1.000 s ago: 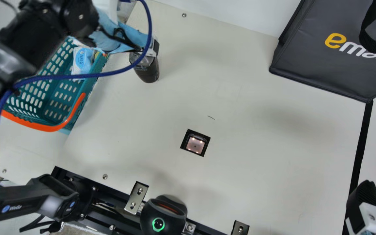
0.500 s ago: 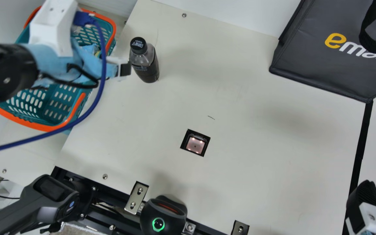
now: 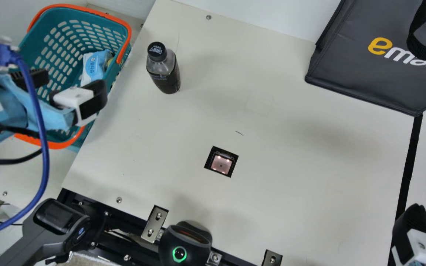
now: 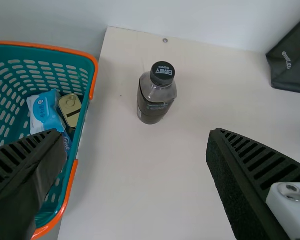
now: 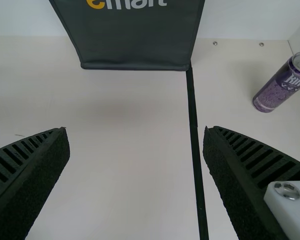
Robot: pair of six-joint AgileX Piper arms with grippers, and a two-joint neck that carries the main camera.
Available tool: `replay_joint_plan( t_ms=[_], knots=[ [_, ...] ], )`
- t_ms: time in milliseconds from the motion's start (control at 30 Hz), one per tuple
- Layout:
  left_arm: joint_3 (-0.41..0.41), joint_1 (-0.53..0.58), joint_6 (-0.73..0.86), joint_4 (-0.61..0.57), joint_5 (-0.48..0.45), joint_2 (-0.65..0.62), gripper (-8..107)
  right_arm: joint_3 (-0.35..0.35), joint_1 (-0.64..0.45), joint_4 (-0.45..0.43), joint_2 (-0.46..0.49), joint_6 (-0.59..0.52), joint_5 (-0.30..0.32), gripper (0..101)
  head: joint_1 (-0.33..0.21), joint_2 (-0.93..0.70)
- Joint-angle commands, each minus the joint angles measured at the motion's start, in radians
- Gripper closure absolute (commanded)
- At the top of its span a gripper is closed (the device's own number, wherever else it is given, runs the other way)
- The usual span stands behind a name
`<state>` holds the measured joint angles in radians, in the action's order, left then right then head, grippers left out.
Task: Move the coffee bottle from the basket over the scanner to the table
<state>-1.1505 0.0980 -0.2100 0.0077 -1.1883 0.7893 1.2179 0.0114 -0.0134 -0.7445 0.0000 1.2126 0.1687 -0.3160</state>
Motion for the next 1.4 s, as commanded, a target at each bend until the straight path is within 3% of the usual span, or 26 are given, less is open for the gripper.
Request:
replay_joint_plan(
  t_ms=[0,400,600,800,1367],
  knots=[
    [0.0,0.0,0.0,0.0,0.0,0.0,9,0.0,0.0,0.0,0.0,0.0,0.0,6,-0.03,0.064],
    [0.0,0.0,0.0,0.0,0.0,0.0,9,0.0,0.0,0.0,0.0,0.0,0.0,6,-0.03,0.344],
    [0.013,-0.007,0.019,-0.004,0.012,0.011,9,0.0,0.0,0.0,0.0,0.0,0.0,6,-0.03,0.344],
    [0.05,0.024,0.012,0.025,0.081,0.06,9,0.0,0.0,0.0,0.0,0.0,0.0,6,-0.03,0.344],
    [0.043,0.192,-0.158,0.176,0.244,0.307,9,0.0,0.0,0.0,0.0,0.0,0.0,6,-0.03,0.344]
  ],
)
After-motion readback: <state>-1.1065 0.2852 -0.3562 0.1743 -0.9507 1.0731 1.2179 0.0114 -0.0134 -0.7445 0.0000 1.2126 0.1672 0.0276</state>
